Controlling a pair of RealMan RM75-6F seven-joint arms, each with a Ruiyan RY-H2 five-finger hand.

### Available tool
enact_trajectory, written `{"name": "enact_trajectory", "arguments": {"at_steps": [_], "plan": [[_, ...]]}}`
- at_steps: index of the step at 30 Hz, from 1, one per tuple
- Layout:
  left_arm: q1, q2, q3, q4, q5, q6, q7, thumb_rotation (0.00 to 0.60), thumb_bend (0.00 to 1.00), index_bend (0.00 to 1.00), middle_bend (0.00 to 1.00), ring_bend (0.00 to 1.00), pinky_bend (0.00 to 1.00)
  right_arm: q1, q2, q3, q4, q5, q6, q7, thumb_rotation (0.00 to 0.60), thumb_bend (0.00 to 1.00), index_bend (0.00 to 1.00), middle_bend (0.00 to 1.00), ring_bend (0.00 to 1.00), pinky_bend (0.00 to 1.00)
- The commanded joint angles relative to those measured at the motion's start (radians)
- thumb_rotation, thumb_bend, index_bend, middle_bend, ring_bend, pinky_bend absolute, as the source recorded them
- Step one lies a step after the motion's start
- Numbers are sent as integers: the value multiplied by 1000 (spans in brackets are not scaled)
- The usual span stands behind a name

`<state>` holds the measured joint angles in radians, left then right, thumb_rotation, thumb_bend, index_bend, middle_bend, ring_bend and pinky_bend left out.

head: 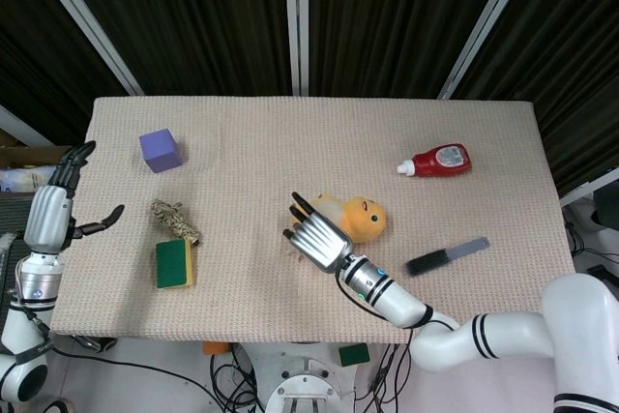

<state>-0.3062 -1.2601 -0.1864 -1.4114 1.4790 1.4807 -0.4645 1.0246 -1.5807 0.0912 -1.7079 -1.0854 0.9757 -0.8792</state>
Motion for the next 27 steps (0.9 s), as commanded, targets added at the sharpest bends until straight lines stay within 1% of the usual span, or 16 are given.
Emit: {"name": "enact_trajectory", "arguments": {"at_steps": [1, 7, 10, 13, 16, 27], "plan": [[0, -1, 0, 0, 0, -1, 1, 600, 207, 73, 67, 33, 211, -2, 0, -1, 3, -8, 3, 5, 600, 358, 435, 537, 129, 0], [-2, -2, 1, 1, -2, -6, 4, 600, 206, 74, 67, 33, 211, -3, -3, -3, 14, -14, 2, 10, 600, 358, 427, 526, 125, 0], [-3, -3, 1, 4, -4, -10, 4, 600, 206, 73, 67, 33, 211, -3, -7, -2, 21, -18, 2, 9, 600, 358, 407, 514, 120, 0], [-5, -5, 1, 7, -6, -14, 2, 600, 206, 73, 67, 33, 211, -4, -13, -1, 34, -36, 11, 12, 600, 352, 313, 458, 94, 0], [-6, -7, 0, 12, -8, -18, -2, 600, 206, 73, 67, 33, 211, -6, -17, 0, 45, -47, 12, 21, 600, 347, 260, 409, 62, 0], [-8, -6, -1, 20, -9, -21, -11, 600, 206, 73, 67, 33, 211, -12, -26, 11, 68, -81, 22, 40, 600, 344, 232, 331, 24, 0]]}}
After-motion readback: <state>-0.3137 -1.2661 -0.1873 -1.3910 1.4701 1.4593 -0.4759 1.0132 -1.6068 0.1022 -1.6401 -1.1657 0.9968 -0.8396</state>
